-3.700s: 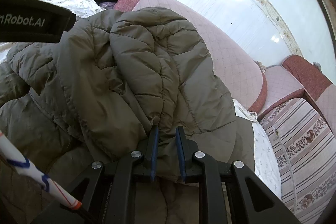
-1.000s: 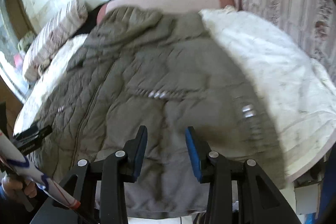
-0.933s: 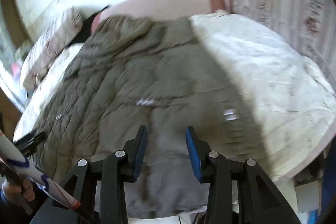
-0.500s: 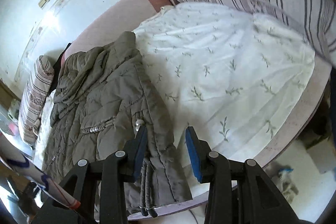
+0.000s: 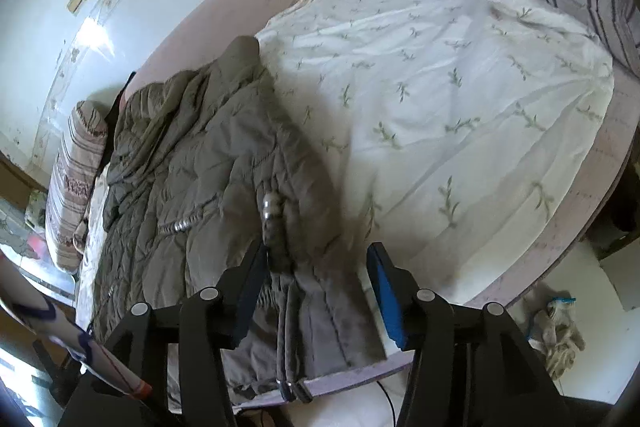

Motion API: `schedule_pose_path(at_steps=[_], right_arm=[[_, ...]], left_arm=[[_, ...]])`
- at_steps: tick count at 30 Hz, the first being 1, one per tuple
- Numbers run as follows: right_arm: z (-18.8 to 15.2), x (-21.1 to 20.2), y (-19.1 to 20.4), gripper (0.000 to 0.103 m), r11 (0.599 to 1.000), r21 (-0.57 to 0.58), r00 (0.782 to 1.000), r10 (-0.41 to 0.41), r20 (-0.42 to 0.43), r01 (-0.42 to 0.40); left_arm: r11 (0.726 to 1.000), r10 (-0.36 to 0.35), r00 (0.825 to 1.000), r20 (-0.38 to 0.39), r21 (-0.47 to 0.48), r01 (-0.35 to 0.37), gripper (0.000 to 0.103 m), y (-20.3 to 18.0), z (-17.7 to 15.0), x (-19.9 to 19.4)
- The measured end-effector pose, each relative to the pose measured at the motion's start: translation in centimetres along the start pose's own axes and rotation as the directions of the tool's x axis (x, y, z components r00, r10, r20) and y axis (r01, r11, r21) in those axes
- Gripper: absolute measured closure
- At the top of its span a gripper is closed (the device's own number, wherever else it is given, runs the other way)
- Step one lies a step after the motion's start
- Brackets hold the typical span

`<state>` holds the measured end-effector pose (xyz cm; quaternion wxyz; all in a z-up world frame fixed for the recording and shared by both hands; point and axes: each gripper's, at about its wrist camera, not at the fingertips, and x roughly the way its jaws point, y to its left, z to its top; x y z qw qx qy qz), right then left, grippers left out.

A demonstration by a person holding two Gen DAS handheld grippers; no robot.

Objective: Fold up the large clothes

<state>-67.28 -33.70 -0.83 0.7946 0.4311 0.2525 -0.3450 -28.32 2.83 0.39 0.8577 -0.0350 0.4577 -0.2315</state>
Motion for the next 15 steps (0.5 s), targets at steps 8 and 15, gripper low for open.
schedule_pose_path(at_steps=[8,15], right_arm=[[-2.0,1.3,2.0,0.044,0.999,-0.044,0.999,0.026,-0.046,-0.028],[-4.3,1.9,6.3,0.041,0.972,-0.237,0.999,-0.013,-0.039,0.003]], left_arm=[[0.990,0.031,0.999,0.042,0.138,-0.037,0.016,-4.1,-2.1,-0.5],[0.957,0.110,0.987,0.121,0.254,-0.138,0.016,-6.7,-2.5,-0.2]])
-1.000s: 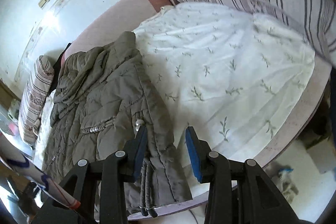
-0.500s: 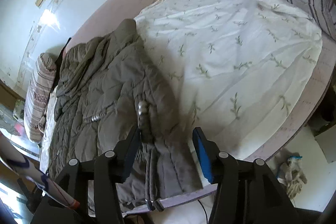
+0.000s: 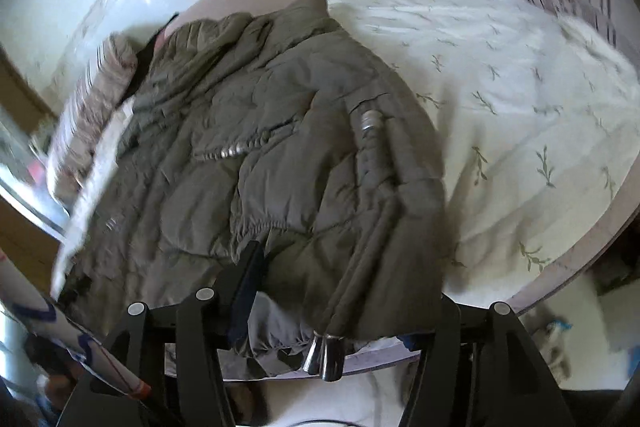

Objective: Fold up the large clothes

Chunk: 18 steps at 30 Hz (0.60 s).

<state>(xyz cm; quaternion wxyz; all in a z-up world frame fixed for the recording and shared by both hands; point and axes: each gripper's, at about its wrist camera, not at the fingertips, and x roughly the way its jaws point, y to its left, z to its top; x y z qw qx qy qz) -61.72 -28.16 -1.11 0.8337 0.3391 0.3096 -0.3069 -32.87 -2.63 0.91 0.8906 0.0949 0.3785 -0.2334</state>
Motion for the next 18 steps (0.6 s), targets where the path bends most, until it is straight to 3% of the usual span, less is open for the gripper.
schedule_pose_path(at_steps=[7,11,18], right_arm=[[0.5,0.6,-1.9,0.041,0.997,0.081,1.000,-0.018,0.013,0.017],[0.5,0.7,-1.6,0.041,0.997,0.064,0.999,-0.030,0.015,0.029],[0.0,0.6,0.1,0.042,0.998,-0.001,0.998,0.057,0.002,-0.057]], left_arm=[[0.998,0.035,0.999,0.006,0.042,-0.036,0.012,-0.4,0.1,1.0],[0.999,0.035,0.999,-0.001,0.037,-0.035,0.011,-0.3,0.0,1.2],[0.998,0.040,0.999,-0.001,0.037,-0.040,0.010,-0.3,-0.2,1.3]])
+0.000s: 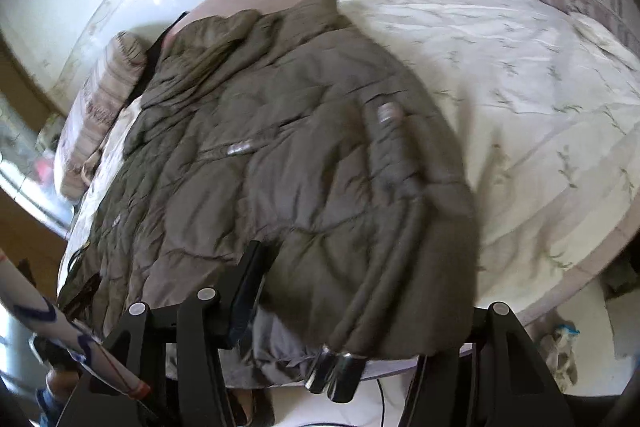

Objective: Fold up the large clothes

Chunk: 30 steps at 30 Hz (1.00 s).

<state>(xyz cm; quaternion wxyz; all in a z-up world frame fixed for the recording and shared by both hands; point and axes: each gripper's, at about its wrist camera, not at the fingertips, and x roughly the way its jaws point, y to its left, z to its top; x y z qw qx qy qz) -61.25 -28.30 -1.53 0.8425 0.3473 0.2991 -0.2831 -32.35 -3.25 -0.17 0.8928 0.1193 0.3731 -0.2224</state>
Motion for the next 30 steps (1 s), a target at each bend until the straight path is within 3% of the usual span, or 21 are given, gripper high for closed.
schedule_pose_path(at_steps=[7,11,16,20,24,27,30], right_arm=[[0.2,0.2,-1.3,0.045,0.997,0.071,1.000,-0.011,0.000,0.011],[0.1,-0.1,-0.8,0.060,0.999,0.036,1.000,-0.009,0.013,0.009],[0.0,0.3,-1.2,0.060,0.999,0.049,1.000,-0.005,0.005,0.005],[0.0,0.5,-1.4,0.056,0.998,0.057,1.000,-0.005,0.005,0.005],[-0.1,0.6,-1.6,0.054,0.997,0.070,1.000,0.011,0.020,-0.012],[-0.2,0.6,-1.7,0.054,0.997,0.076,0.999,0.021,0.025,-0.022],[0.0,0.4,-1.8,0.057,0.997,0.077,0.999,0.028,0.015,-0.030]], left_arm=[[1.000,-0.022,1.000,-0.013,-0.022,0.022,0.008,0.7,-0.2,0.1],[0.998,-0.049,0.999,0.001,-0.046,0.049,0.017,1.2,-0.2,-0.5],[0.997,-0.054,0.998,-0.013,-0.056,0.053,0.018,1.2,-0.6,-0.2],[0.991,-0.089,0.996,-0.031,-0.103,0.086,0.011,1.4,-1.0,0.6],[0.993,-0.081,0.996,-0.035,-0.086,0.077,0.010,1.2,-1.1,0.5],[0.993,-0.093,0.995,-0.035,-0.072,0.091,0.023,1.1,-0.7,0.2],[0.997,-0.070,0.998,0.012,-0.040,0.070,0.051,0.7,-0.5,-0.7]])
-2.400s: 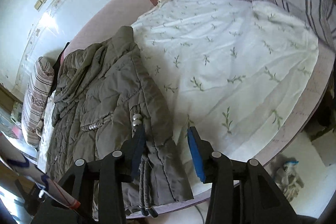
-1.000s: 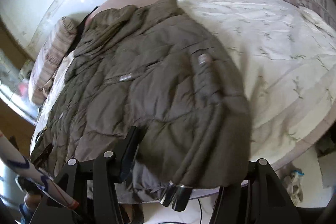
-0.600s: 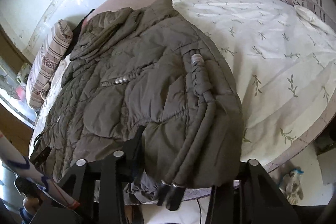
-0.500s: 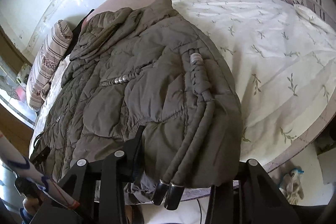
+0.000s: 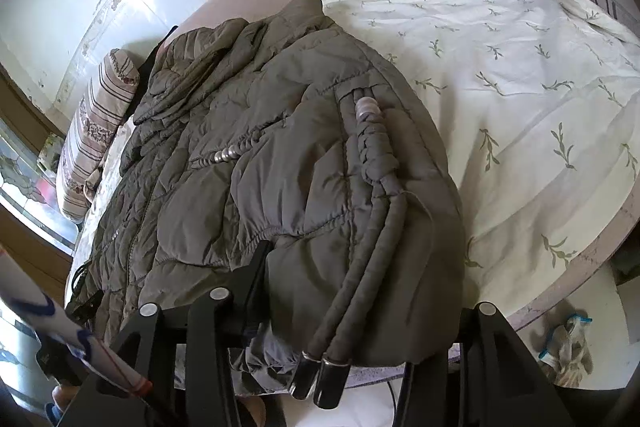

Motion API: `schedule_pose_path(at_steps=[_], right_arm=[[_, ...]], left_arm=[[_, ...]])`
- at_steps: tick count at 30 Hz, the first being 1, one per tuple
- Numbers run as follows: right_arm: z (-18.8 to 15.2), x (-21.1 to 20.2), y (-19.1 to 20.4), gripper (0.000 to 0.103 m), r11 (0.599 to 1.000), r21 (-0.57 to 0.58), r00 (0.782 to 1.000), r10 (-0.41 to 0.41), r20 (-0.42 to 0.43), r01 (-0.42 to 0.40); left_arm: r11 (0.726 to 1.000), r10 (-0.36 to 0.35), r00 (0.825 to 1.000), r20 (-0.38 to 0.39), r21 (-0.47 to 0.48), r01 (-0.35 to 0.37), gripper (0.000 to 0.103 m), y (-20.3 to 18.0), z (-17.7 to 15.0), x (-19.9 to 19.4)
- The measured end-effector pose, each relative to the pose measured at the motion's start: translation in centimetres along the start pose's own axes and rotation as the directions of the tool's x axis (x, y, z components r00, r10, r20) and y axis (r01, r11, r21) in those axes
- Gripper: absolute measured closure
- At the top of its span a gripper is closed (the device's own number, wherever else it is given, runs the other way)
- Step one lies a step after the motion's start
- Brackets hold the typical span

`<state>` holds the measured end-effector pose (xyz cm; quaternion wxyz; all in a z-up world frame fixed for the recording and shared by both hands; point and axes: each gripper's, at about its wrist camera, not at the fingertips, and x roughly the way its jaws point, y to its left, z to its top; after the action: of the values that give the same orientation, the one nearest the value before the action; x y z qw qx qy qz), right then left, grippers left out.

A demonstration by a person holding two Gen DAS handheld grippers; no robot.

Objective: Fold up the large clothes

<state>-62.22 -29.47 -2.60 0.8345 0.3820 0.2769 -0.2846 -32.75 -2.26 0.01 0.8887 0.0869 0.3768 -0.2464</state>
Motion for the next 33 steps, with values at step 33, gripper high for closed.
schedule_pose_path(at_steps=[33], right_arm=[[4.9,-13.2,5.7,0.087,0.958,-0.217,0.952,0.230,0.203,-0.186]], left_arm=[[0.982,-0.188,0.968,0.167,0.019,0.188,0.081,1.4,8.4,-9.7]])
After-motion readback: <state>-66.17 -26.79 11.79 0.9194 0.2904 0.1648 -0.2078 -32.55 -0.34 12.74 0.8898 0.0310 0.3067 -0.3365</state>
